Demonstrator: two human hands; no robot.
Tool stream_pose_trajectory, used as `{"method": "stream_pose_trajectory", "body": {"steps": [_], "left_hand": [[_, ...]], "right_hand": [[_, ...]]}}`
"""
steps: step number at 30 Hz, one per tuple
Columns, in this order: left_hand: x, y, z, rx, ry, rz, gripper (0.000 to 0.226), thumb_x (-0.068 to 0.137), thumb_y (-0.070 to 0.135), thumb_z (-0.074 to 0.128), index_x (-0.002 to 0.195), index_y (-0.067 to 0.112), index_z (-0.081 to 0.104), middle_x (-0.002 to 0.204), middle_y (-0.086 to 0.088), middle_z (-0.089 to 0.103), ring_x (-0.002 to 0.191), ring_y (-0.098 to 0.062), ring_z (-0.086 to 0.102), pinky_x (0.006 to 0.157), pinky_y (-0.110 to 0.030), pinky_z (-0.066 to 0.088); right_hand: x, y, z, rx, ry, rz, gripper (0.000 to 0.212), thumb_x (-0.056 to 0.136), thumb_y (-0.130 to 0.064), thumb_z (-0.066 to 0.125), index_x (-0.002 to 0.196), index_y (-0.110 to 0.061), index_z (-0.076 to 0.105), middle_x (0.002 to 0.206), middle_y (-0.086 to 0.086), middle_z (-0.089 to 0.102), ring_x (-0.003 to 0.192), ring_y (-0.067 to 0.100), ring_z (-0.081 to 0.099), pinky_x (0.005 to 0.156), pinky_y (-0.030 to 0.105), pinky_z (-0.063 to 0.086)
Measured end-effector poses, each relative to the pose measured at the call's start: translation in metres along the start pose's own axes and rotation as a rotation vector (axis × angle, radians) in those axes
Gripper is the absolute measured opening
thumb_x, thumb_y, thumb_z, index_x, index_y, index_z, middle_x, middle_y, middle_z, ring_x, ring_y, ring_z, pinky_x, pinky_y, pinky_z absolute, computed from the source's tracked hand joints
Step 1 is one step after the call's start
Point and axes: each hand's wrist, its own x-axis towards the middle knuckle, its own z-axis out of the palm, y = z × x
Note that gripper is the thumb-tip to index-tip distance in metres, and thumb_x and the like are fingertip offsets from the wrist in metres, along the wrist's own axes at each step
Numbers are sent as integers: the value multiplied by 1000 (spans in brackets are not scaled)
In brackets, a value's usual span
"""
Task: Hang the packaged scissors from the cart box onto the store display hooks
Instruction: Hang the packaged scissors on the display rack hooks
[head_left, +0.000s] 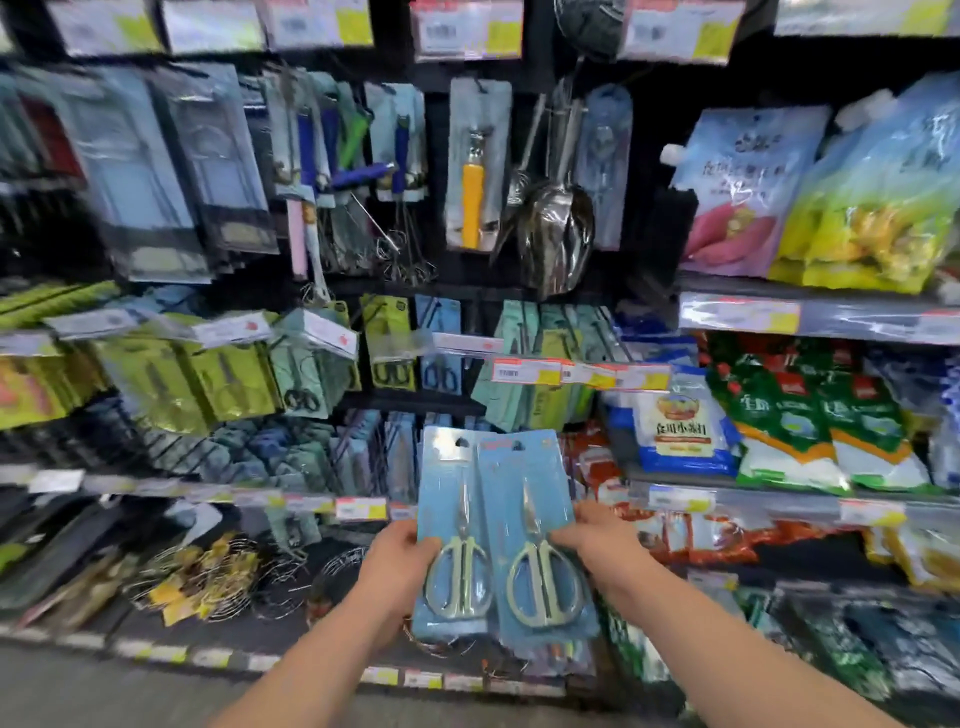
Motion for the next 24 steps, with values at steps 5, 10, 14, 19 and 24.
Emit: {"method": "stream_pose_trajectory", "body": {"steps": [5,10,14,19,24], "left_hand": [[12,-10,-17,-34,60,-23,12,92,11,52,92,17,62,86,-1,69,80,-19,67,65,-31,53],[41,-13,-28,-44,126,-71,10,91,12,54,88,17,62,92,-10,71,89,-31,68,86,-47,54],[66,-8,-32,-39,174,-104,8,90,15,55,89,13,62,95,-18,69,93,-37,66,84,-48,52],[94,-9,-31,-135,184,-146,9,87,15,58,94,15,64,92,-14,71,88,-35,69,84,-49,55],[127,-28,-33,-59,247,-169,11,84,21,60,94,19,65,96,-18,70,92,-39,66,84,-52,53]], "right_hand": [[27,-11,24,-25,-14,7,43,62,-11,70,104,-4,63,95,14,72,85,30,70,79,40,58],[74,-21,39,-60,-6,6,37,68,-9,68,105,-8,61,97,11,70,89,29,68,85,44,56],[111,-29,49,-62,2,-5,23,77,-3,63,100,-8,60,99,15,69,92,32,66,89,49,53],[138,-37,60,-80,-4,-18,21,87,-5,55,107,-10,53,107,14,64,100,33,62,90,47,50],[155,-36,67,-58,-31,-29,26,88,-2,52,109,-16,51,106,7,63,93,23,61,83,36,50]]}}
